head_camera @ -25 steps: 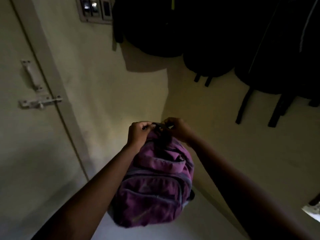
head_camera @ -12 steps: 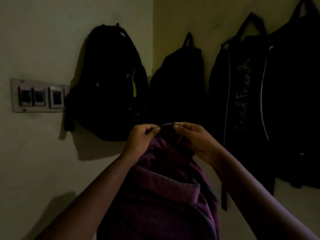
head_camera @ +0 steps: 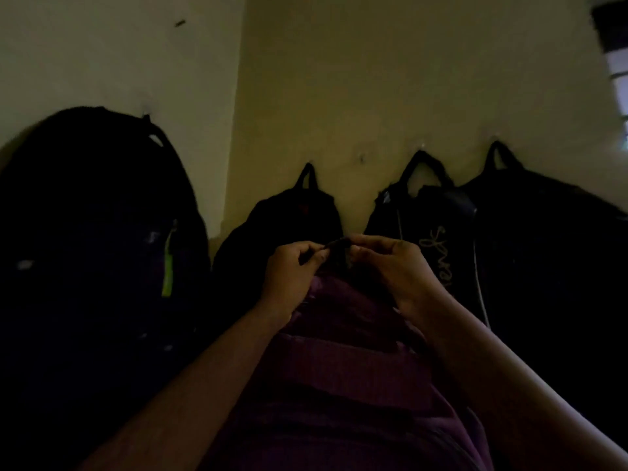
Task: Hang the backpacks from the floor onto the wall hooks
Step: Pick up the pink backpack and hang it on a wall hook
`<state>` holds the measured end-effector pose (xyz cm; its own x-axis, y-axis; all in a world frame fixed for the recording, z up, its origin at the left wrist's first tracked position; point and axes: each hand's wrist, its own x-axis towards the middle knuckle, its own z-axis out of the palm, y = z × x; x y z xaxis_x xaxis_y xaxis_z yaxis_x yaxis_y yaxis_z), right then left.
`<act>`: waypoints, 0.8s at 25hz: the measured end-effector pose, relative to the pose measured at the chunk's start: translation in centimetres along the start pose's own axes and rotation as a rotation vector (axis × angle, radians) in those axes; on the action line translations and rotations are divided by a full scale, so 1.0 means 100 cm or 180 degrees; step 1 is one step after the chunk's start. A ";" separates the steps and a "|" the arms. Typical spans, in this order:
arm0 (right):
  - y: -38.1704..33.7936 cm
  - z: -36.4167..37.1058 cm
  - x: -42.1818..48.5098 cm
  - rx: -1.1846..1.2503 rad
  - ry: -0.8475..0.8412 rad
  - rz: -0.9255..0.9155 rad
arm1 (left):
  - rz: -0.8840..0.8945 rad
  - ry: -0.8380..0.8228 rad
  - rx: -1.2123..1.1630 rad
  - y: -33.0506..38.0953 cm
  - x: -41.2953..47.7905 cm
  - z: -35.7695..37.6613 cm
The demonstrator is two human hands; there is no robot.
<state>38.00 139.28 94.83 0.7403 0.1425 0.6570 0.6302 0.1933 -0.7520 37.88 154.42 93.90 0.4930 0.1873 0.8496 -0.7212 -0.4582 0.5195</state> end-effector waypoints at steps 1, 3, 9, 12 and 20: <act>-0.003 -0.001 0.018 -0.0409 0.0255 -0.0260 | 0.0102 0.0017 -0.0080 0.000 0.018 0.006; -0.011 -0.001 0.049 -0.1009 0.0655 -0.0686 | 0.0215 0.0104 -0.0278 0.001 0.052 0.017; -0.025 -0.011 0.120 -0.1732 0.1227 -0.1303 | 0.0602 0.0100 0.0042 -0.008 0.134 0.052; -0.027 -0.021 0.162 -0.1934 0.1418 -0.1480 | 0.0827 0.0336 0.0176 -0.013 0.173 0.071; -0.042 -0.033 0.271 -0.1682 0.1641 -0.1705 | 0.1233 0.0858 0.0697 -0.020 0.274 0.107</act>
<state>56.22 139.13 115.60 0.2505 -0.3143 0.9157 0.8510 -0.3794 -0.3631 58.06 151.20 115.15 0.0463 0.1719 0.9840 -0.6930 -0.7039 0.1556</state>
